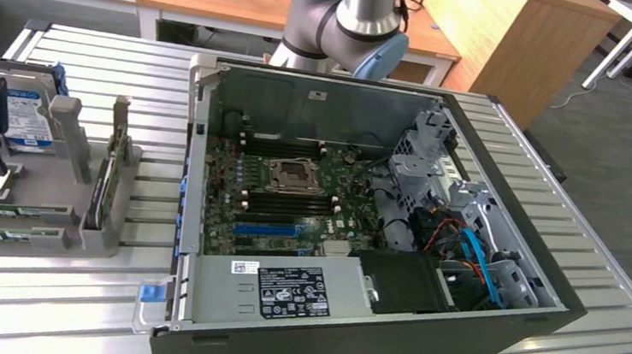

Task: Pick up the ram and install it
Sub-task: 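Pick up the ram and move it above insertion slot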

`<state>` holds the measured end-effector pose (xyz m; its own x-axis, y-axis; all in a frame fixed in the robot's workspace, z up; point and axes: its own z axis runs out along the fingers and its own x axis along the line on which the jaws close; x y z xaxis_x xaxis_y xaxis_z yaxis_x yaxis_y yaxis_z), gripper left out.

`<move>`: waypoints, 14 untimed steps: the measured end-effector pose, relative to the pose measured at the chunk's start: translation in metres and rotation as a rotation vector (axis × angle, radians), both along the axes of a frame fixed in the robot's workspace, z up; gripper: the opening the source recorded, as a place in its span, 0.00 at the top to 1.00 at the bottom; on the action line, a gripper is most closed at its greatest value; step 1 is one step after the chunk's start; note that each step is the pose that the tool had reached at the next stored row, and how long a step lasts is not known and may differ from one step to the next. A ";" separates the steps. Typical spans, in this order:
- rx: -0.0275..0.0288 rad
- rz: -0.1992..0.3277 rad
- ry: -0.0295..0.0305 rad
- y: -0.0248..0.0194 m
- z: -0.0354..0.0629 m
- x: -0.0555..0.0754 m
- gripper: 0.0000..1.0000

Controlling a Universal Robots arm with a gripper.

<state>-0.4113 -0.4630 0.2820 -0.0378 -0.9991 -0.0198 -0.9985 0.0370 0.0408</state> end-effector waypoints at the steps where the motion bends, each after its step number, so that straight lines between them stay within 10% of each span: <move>1: -0.0001 0.000 0.0001 -0.0007 -0.0001 0.000 0.64; 14: 0.0000 0.000 0.0000 -0.0011 -0.0129 0.000 0.64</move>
<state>-0.4113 -0.4641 0.2691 -0.0379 -0.9991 -0.0199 -0.9985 0.0371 0.0408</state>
